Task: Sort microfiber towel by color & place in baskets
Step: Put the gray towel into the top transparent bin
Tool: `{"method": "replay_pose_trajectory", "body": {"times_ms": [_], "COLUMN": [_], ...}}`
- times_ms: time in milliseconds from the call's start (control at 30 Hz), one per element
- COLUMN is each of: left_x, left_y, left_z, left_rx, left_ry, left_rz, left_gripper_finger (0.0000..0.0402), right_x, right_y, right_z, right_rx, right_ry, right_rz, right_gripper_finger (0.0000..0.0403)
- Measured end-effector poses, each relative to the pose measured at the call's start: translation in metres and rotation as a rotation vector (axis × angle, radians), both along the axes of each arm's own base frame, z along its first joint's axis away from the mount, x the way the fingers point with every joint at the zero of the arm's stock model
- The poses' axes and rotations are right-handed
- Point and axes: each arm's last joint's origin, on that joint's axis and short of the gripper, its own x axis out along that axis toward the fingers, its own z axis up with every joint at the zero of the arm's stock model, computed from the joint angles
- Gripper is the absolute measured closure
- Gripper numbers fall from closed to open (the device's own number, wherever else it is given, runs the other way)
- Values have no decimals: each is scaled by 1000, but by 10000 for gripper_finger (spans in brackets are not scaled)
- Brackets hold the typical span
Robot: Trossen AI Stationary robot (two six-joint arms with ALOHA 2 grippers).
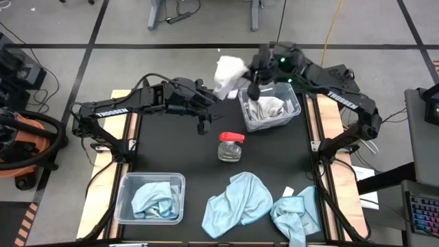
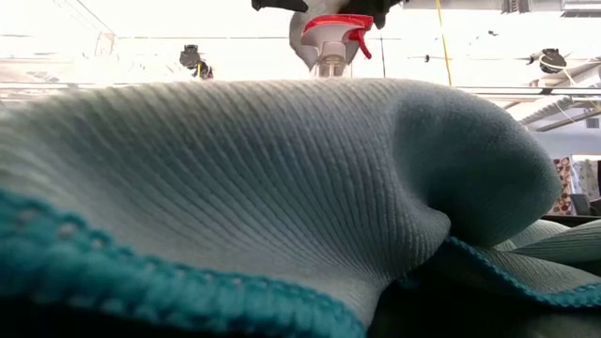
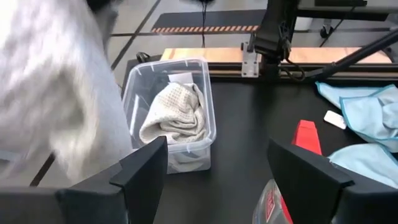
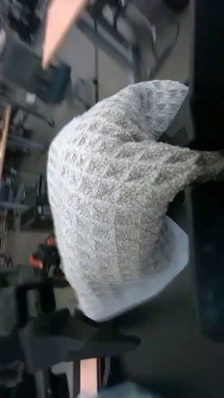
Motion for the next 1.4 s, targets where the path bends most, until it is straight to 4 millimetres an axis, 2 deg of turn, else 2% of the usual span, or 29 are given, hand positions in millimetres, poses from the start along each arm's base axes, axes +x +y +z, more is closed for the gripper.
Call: {"method": "replay_pose_trajectory", "body": {"times_ms": [200, 433, 667, 867, 1400], "left_x": [-4, -13, -19, -22, -22], "left_y": [-2, -13, -22, -28, -42], "left_z": [4, 12, 17, 20, 21], "left_rx": [3, 5, 5, 6, -18], "left_ry": [-12, -32, -48, -59, -63], "left_rz": [-3, -33, -62, -83, -115], "left_gripper_finger": [123, 123, 123, 123, 123], "right_x": [-28, -60, -80, -86, -92], "right_y": [1, 1, -4, -4, -3], "right_z": [40, 55, 40, 28, 23], "right_rx": [-54, -12, 113, 180, 224], "right_ry": [51, 188, 363, 463, 529], "right_rz": [-77, -187, -240, -247, -249], "right_gripper_finger": [398, 397, 395, 394, 393]}}
